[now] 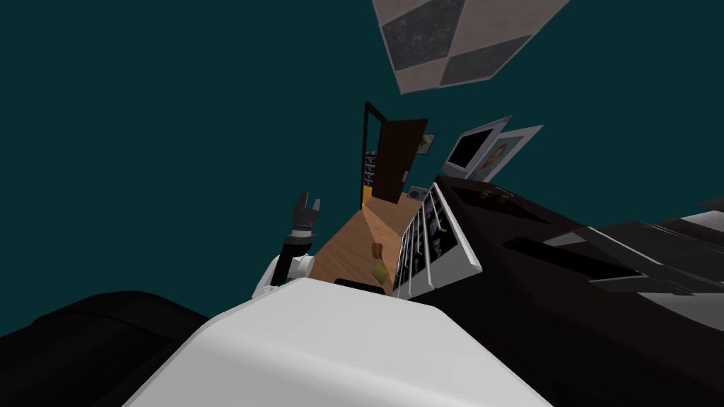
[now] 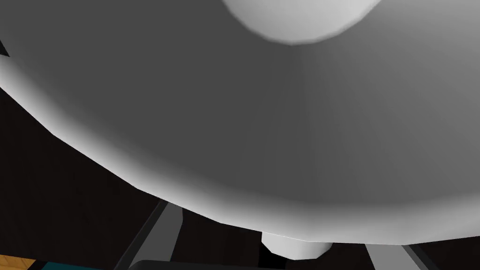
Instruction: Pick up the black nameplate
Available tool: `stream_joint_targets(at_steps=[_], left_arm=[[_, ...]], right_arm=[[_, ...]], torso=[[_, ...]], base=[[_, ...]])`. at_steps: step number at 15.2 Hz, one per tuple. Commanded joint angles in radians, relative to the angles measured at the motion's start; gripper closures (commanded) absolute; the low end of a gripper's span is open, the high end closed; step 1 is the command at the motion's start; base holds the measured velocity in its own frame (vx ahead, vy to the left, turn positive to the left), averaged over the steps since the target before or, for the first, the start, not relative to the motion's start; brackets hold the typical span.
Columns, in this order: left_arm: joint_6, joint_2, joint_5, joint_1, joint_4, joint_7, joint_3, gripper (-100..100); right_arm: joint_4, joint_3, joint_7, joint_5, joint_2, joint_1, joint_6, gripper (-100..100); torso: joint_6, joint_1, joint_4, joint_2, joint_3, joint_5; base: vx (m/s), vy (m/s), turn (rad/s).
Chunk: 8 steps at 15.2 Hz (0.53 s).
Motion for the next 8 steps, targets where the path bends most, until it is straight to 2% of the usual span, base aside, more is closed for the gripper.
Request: stream_joint_targets(at_steps=[1, 5, 6, 7, 8], left_arm=[[0.0, 0.0, 0.0, 0.0, 0.0, 0.0, 0.0, 0], [0.0, 0.0, 0.0, 0.0, 0.0, 0.0, 0.0, 0], [0.0, 0.0, 0.0, 0.0, 0.0, 0.0, 0.0, 0], [0.0, 0.0, 0.0, 0.0, 0.0, 0.0, 0.0, 0], [0.0, 0.0, 0.0, 0.0, 0.0, 0.0, 0.0, 0]], right_arm=[[0.0, 0.0, 0.0, 0.0, 0.0, 0.0, 0.0, 100], [0.0, 0.0, -0.001, 0.0, -0.001, 0.0, 0.0, 100], [0.003, -0.011, -0.006, -0.009, -0.015, -0.015, -0.032, 100], [0.002, -0.012, -0.007, -0.012, -0.019, -0.018, -0.037, 100], [0.005, -0.011, -0.005, -0.003, -0.007, -0.01, -0.023, 100]], torso=[[0.0, 0.0, 0.0, 0.0, 0.0, 0.0], [0.0, -0.003, 0.0, 0.0, 0.0, -0.001], [0.0, -0.003, 0.0, 0.0, 0.0, -0.001], [0.0, -0.004, 0.0, -0.001, 0.0, -0.001], [0.0, -0.005, 0.0, -0.002, -0.001, -0.001]], base=[[-0.006, 0.016, -0.003], [-0.001, 0.002, 0.0], [0.027, -0.03, 0.001], [0.035, -0.057, 0.01], [0.017, -0.037, 0.009]])
